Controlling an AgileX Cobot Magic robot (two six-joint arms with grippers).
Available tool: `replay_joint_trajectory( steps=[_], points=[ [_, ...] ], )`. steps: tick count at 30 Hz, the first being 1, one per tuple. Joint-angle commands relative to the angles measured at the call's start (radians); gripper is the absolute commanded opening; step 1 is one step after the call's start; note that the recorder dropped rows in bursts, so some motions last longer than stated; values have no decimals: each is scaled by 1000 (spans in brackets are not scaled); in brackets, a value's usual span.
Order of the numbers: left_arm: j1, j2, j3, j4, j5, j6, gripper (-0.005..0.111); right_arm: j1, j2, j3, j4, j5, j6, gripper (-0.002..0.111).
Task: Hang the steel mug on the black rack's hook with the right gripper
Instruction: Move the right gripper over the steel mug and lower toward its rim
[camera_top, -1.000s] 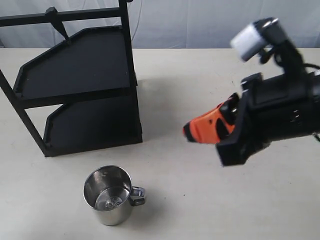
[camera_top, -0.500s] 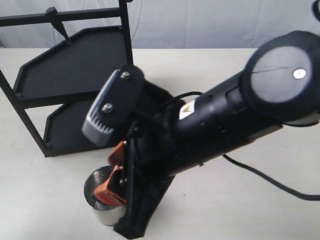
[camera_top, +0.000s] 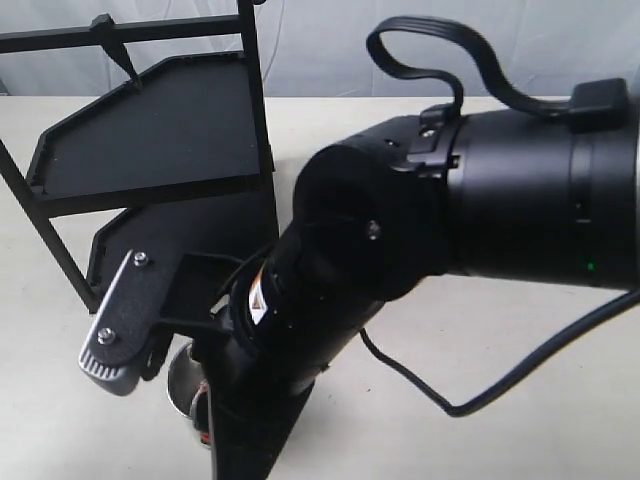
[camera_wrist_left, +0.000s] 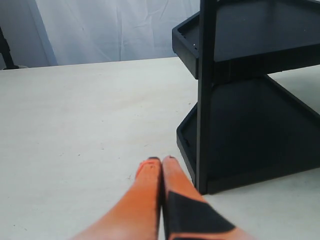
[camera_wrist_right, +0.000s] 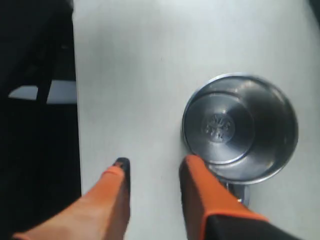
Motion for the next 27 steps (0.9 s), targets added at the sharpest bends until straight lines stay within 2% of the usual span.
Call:
replay_joint_trajectory(
  steps=[1, 4, 17, 23, 27],
  points=[
    [-2, 4, -2, 6, -8, -4, 0, 2, 16, -7, -45, 87, 33, 13],
    [-2, 4, -2, 6, -8, -4, 0, 2, 22, -7, -55, 92, 36, -1],
    [-2, 4, -2, 6, -8, -4, 0, 2, 150, -7, -144, 12, 53, -1],
    [-2, 4, -2, 6, -8, -4, 0, 2, 179, -7, -300, -49, 205, -1],
    [-2, 4, -2, 6, -8, -4, 0, 2, 182, -7, -485, -75, 363, -1]
  ],
)
